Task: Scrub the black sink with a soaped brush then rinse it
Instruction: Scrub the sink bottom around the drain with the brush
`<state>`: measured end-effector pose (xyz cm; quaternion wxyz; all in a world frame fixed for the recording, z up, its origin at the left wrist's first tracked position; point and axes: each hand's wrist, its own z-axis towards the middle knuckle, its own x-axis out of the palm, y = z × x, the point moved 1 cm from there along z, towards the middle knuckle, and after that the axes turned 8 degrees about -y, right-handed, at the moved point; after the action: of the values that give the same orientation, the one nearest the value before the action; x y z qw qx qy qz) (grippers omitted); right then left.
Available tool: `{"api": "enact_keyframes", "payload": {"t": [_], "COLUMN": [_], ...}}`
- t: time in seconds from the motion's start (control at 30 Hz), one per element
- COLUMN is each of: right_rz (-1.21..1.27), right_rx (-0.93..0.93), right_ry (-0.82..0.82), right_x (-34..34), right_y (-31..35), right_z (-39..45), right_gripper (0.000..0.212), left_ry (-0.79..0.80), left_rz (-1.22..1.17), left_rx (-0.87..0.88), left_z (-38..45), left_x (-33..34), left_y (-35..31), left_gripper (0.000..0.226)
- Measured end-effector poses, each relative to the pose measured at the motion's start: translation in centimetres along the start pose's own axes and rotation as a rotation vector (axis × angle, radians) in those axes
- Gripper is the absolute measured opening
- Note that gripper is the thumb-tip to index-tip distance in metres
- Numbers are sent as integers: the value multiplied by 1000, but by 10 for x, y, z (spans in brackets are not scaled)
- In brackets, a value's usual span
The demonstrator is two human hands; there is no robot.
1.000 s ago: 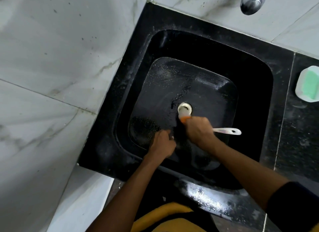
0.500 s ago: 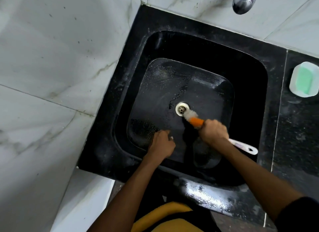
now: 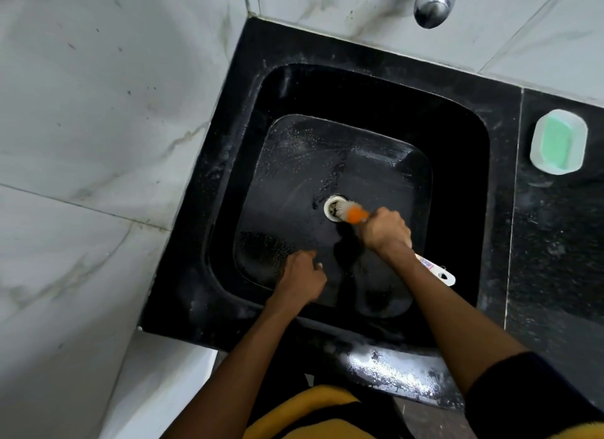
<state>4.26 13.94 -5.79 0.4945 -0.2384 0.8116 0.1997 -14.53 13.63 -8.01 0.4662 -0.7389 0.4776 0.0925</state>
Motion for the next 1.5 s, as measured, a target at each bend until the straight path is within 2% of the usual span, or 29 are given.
{"api": "enact_keyframes", "payload": {"t": [0.17, 0.3, 0.4, 0.53, 0.6, 0.77, 0.9, 1.03, 1.2, 1.33, 1.37, 1.5], "right_rz": [35, -30, -1, 15, -85, -160, -225, -329, -334, -302, -297, -250], "right_rx": [-94, -9, 9, -183, -233, -108, -309, -188, -347, -140, -137, -284], "right_ry": [143, 48, -9, 145, 132, 38, 125, 1, 102, 49, 38, 98], "right_x": [33, 25, 24, 46, 47, 22, 28, 12, 27, 3, 1, 25], "right_y": [-5, -38, -28, 6, 1, -24, -9, -16, 11, 7, 11, 22], "right_z": [-41, -31, -22, -47, -49, -11, -21, -4, -23, 4, 5, -26], "right_gripper": [32, 35, 36, 30, 29, 36, 32, 31, 33, 38, 38, 34], "left_ry": [22, 28, 20, 17, 17, 11, 31, 21, 6, 1, 2, 3], "left_rz": [4, 10, 28, 53, 63, 46, 41, 58, 64, 66, 68, 68], "left_rx": [-14, -30, -26, -21, -28, -27, -31, -36, -18, -31, -34, -26], "left_z": [-1, -1, -1, -2, -2, -2, -1, -1, -1, 0, 0, 0], "left_x": [-1, -1, -1, -1, -2, -1, 1, 0, 2, 2, 3, 5], "left_y": [0, 2, 1, 0, 0, 0, 1, 1, -1, 0, -1, -3], "left_gripper": [38, 41, 40, 31, 30, 28, 31, 37, 32, 33, 32, 27]}}
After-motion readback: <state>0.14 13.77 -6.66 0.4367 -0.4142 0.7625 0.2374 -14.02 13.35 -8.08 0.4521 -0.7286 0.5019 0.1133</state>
